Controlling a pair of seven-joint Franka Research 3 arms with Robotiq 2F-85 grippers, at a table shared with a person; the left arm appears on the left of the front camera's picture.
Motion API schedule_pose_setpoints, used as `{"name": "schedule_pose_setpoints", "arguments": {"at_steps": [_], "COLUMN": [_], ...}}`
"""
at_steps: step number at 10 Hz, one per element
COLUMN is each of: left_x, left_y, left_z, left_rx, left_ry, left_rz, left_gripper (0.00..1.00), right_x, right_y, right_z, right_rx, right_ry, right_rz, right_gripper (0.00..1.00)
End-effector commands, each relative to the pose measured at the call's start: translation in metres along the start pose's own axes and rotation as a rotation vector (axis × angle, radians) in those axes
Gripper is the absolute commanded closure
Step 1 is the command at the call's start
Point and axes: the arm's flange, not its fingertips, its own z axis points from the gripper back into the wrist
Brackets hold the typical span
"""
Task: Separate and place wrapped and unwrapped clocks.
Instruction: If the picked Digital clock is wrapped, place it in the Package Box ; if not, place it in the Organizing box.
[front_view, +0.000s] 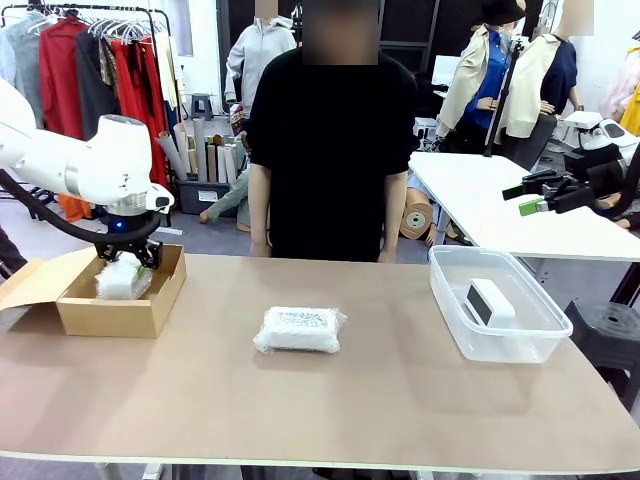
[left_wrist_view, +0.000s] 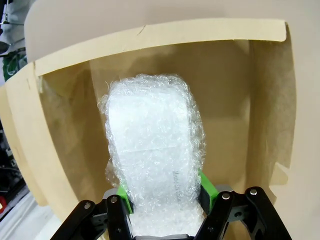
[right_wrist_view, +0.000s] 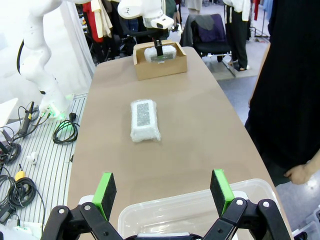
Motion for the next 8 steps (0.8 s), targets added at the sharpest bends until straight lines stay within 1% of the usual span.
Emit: {"name": "schedule_pose_setpoints", "arguments": {"at_steps": [1, 6, 8], "left_x": [0.003, 0.003, 0.003], "left_y": [0.001, 0.0, 0.002], "left_z": [-0.005, -0.02, -0.02], "left_rx": [-0.003, -0.02, -0.024], "left_ry": [0.014, 0.038, 0.041], "left_rz": [0.023, 0.034, 0.04], "left_gripper": [1.0, 1.0, 0.62], "right_x": [0.002, 0.002, 0.002], "right_y": [0.001, 0.001, 0.001], "right_z": [0.0, 0.0, 0.0], "right_rx": [0.001, 0.001, 0.001], "right_ry": [0.004, 0.004, 0.004], "right_rz": [-0.002, -0.002, -0.002], "right_gripper": [0.0, 0.0, 0.0]}}
